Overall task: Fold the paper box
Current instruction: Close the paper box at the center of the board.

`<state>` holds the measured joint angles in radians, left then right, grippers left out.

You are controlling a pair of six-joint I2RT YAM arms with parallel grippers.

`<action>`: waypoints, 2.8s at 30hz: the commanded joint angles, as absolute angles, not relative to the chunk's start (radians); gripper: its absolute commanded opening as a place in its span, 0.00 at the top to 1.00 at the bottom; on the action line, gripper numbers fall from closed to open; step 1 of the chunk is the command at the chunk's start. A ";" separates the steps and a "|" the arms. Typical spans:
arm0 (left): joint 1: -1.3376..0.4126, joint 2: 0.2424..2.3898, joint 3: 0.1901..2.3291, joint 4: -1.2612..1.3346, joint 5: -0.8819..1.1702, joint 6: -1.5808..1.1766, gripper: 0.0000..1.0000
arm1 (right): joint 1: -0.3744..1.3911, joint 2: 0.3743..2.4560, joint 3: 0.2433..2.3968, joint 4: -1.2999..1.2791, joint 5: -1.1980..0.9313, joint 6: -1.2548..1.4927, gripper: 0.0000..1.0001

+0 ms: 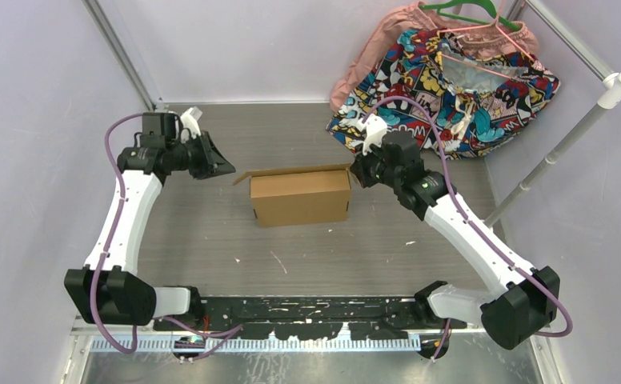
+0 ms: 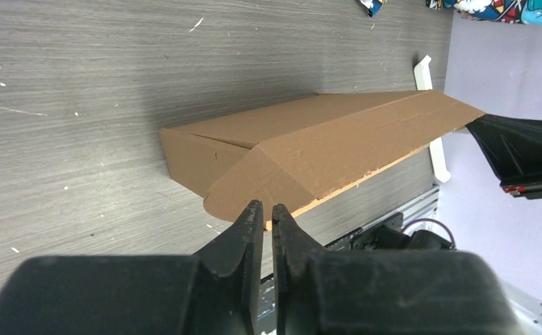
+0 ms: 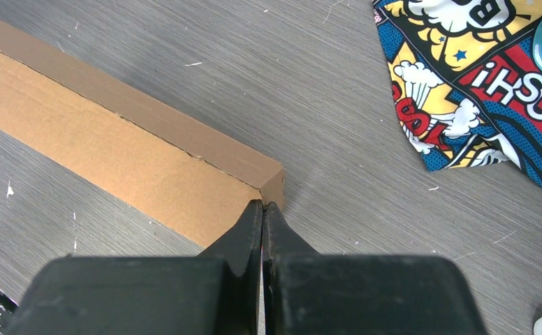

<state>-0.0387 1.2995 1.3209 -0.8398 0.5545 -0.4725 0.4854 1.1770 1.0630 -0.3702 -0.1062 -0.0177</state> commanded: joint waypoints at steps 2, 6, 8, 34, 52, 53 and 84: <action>-0.032 1.244 1.378 -0.843 0.574 -0.371 0.97 | 0.492 1.173 1.116 -0.359 -0.098 -0.012 0.98; -0.033 1.233 1.390 -0.870 0.564 -0.303 0.86 | 0.492 1.173 1.120 -0.364 -0.100 -0.012 0.98; -0.034 1.227 1.394 -0.881 0.571 -0.271 0.95 | 0.493 1.173 1.121 -0.367 -0.098 -0.012 0.98; -0.184 1.190 1.380 -0.884 0.380 -0.127 0.65 | 0.495 1.180 1.140 -0.386 -0.104 -0.005 0.98; -0.245 1.220 1.346 -0.844 0.376 -0.089 0.65 | 0.500 1.197 1.157 -0.395 -0.108 -0.002 0.99; -0.247 1.222 1.344 -0.842 0.371 -0.088 0.65 | 0.501 1.198 1.158 -0.395 -0.108 -0.002 0.99; -0.255 1.278 1.350 -0.785 0.313 -0.057 0.69 | 0.503 1.204 1.149 -0.392 -0.113 -0.002 0.99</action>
<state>-0.2497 1.2831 1.3365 -0.8452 0.3134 -0.0834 0.4957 1.2003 1.1084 -0.4244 -0.1066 -0.0055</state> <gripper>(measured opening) 0.310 0.042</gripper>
